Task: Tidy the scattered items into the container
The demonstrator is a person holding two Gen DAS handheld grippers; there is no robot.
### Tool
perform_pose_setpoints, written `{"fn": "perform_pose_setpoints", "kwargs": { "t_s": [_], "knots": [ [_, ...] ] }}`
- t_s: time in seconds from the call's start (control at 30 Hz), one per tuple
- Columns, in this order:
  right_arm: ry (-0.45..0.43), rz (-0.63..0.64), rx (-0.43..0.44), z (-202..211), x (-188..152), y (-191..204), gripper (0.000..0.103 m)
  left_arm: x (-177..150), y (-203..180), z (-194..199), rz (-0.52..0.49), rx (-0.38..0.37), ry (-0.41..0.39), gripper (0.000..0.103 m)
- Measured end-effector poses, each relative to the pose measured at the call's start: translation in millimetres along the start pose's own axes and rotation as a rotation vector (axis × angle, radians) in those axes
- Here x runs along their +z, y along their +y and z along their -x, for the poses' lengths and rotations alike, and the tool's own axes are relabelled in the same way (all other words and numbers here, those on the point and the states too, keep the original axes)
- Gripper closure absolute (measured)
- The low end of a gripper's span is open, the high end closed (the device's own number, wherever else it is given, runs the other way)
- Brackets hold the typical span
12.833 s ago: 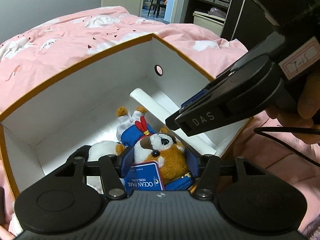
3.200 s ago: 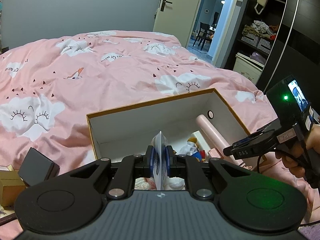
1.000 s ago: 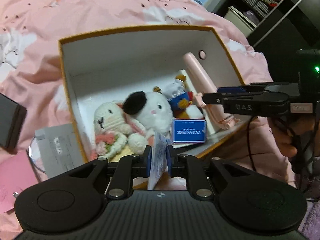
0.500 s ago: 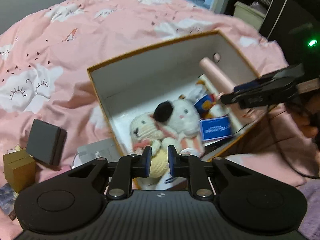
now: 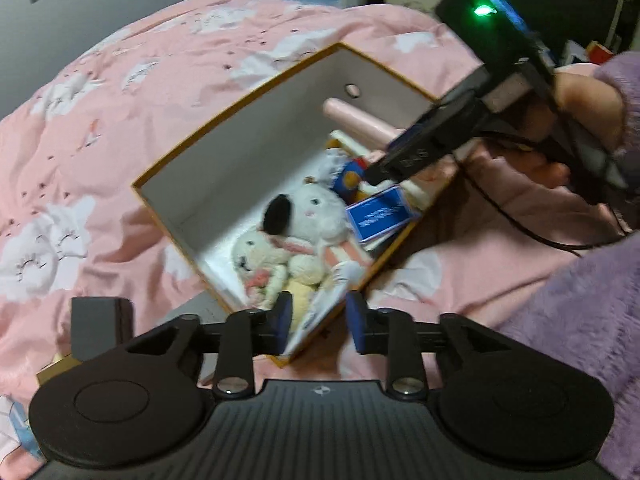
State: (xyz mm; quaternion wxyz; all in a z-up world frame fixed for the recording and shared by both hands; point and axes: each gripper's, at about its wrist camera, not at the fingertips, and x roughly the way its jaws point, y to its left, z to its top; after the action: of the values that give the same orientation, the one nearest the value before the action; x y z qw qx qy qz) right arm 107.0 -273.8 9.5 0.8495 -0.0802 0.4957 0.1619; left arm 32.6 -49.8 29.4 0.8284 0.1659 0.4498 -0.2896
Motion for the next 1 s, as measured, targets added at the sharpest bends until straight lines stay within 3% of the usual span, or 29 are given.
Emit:
{"fn": "perform_pose_setpoints", "kwargs": {
  "t_s": [0.13, 0.23, 0.4, 0.47, 0.6, 0.7, 0.8, 1.0],
  "knots": [
    [0.004, -0.006, -0.002, -1.6, -0.9, -1.4, 0.058, -0.8, -9.3, -6.0, -0.072, 0.018, 0.034, 0.067],
    [0.004, -0.005, 0.005, -2.4, -1.6, -0.5, 0.058, -1.5, -8.8, -19.1, -0.087, 0.057, 0.057, 0.089],
    [0.006, -0.009, 0.005, -3.7, -2.9, -1.5, 0.058, -1.6, -0.9, -27.9, -0.06, 0.083, 0.047, 0.096],
    [0.008, -0.016, 0.003, -5.0, -3.0, -2.8, 0.058, 0.0, 10.2, -30.4, -0.003, 0.081, 0.053, 0.096],
    [0.01, -0.016, 0.008, -6.3, -4.2, -1.5, 0.058, 2.0, 50.2, -30.4, 0.258, -0.044, 0.047, 0.097],
    [0.01, -0.016, 0.008, -6.5, -4.9, 0.5, 0.057, 1.6, 66.8, -22.9, 0.379, -0.158, -0.001, 0.1],
    [0.009, -0.018, 0.003, -6.1, -4.9, 1.0, 0.057, 7.0, 66.8, -10.6, 0.407, -0.235, -0.05, 0.102],
    [0.0, -0.013, 0.001, -2.4, -4.3, 1.9, 0.057, 22.5, 53.0, -6.4, 0.39, -0.275, -0.092, 0.102]
  ]
}}
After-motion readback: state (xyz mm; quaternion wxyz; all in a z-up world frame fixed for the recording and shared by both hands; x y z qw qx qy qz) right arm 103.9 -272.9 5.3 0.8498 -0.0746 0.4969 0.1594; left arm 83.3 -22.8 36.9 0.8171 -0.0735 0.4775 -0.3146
